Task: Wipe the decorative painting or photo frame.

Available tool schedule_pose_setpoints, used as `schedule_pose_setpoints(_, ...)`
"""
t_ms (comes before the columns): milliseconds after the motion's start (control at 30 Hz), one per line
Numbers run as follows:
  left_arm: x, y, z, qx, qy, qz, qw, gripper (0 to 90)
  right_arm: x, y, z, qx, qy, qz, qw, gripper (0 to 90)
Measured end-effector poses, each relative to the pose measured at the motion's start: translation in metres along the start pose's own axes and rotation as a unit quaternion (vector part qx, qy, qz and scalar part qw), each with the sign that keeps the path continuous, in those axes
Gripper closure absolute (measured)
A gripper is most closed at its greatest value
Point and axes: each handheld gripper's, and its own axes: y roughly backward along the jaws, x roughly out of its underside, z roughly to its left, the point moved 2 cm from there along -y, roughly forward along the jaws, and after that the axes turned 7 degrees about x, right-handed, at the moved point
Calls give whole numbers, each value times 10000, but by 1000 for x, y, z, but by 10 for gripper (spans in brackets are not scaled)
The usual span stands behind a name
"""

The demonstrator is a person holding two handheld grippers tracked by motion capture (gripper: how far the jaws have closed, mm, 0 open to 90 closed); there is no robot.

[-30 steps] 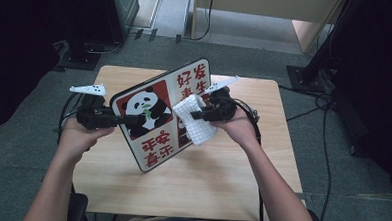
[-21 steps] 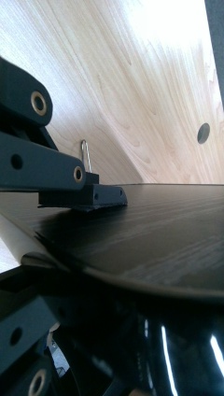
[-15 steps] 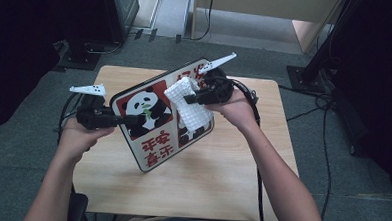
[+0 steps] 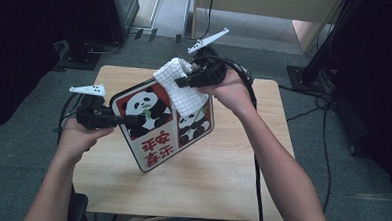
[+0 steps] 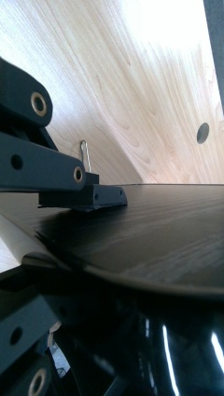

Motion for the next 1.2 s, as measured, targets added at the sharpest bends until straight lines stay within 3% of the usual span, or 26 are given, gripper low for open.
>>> schedule_pose_setpoints(533,0,0,2,47,11,-8,10000,774,8,-20,-4,-45,-113,67,9999,769)
schedule_pose_setpoints(1200,1,0,1,53,9,-4,10000,773,20,-28,-5,-123,-162,113,9997,768)
